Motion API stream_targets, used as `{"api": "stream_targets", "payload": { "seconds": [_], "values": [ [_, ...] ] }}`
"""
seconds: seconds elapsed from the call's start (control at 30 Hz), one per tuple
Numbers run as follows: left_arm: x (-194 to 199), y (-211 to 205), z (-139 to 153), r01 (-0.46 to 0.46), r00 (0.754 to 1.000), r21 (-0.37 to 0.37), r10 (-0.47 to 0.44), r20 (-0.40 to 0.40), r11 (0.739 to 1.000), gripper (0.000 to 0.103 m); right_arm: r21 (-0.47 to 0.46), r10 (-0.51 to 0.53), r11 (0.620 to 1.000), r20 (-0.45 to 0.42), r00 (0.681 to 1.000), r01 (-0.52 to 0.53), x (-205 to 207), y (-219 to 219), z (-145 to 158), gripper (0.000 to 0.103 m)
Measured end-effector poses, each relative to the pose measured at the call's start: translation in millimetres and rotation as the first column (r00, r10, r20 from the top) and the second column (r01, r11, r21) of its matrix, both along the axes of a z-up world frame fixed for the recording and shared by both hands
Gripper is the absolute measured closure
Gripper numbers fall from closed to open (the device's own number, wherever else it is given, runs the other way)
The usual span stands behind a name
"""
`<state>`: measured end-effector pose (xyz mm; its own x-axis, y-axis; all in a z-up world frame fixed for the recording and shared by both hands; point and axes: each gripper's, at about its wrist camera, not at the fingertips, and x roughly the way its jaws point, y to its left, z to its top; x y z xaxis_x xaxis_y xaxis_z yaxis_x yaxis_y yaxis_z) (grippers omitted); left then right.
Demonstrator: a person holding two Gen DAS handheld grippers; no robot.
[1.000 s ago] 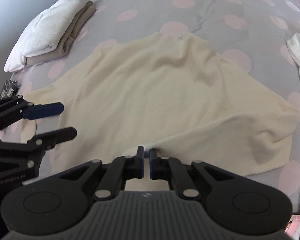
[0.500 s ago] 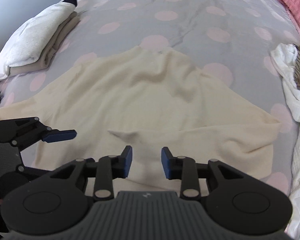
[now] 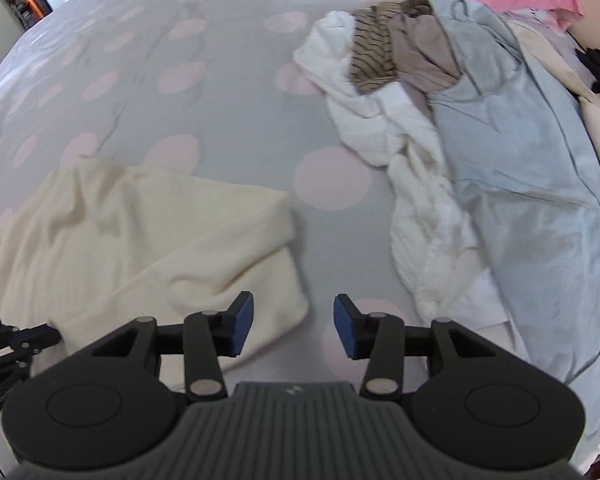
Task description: Fold clothes
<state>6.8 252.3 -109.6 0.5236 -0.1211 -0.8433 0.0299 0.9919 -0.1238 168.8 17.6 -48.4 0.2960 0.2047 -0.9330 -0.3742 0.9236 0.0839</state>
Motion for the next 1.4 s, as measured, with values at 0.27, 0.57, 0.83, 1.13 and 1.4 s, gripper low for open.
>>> {"api": "stream_targets", "payload": {
  "seconds": [0.27, 0.57, 0.83, 1.13, 1.4],
  "values": [
    [-18.7, 21.2, 87.0, -0.094, 0.971, -0.015, 0.095, 0.22, 0.995, 0.103, -0.017, -0.056, 0.998, 0.002, 0.998, 0.056, 10.5, -34.8, -9.2, 0.055],
    [-34.6, 40.2, 64.7, -0.127, 0.974, 0.023, 0.12, 0.194, 0.992, 0.103, -0.016, -0.028, 0.999, 0.008, 1.0, 0.028, 5.0, -21.3, -11.9, 0.055],
    [-32.1, 27.2, 13.6, -0.028, 0.997, 0.033, 0.026, 0.066, 0.999, 0.103, -0.03, -0.026, 0.999, 0.012, 1.0, 0.026, 4.6, -20.6, -15.6, 0.055],
    [-23.8, 25.3, -12.6, 0.014, 1.0, -0.006, -0.014, 0.028, 1.0, 0.067, -0.038, 0.009, 0.999, -0.006, 1.0, -0.009, 4.2, -14.3, -21.4, 0.055],
    [-9.3, 15.5, -25.6, 0.023, 1.0, 0.02, -0.023, -0.022, 1.0, 0.102, -0.058, 0.038, 0.998, -0.01, 0.999, -0.038, 3.1, -8.3, -25.9, 0.055]
  ]
}}
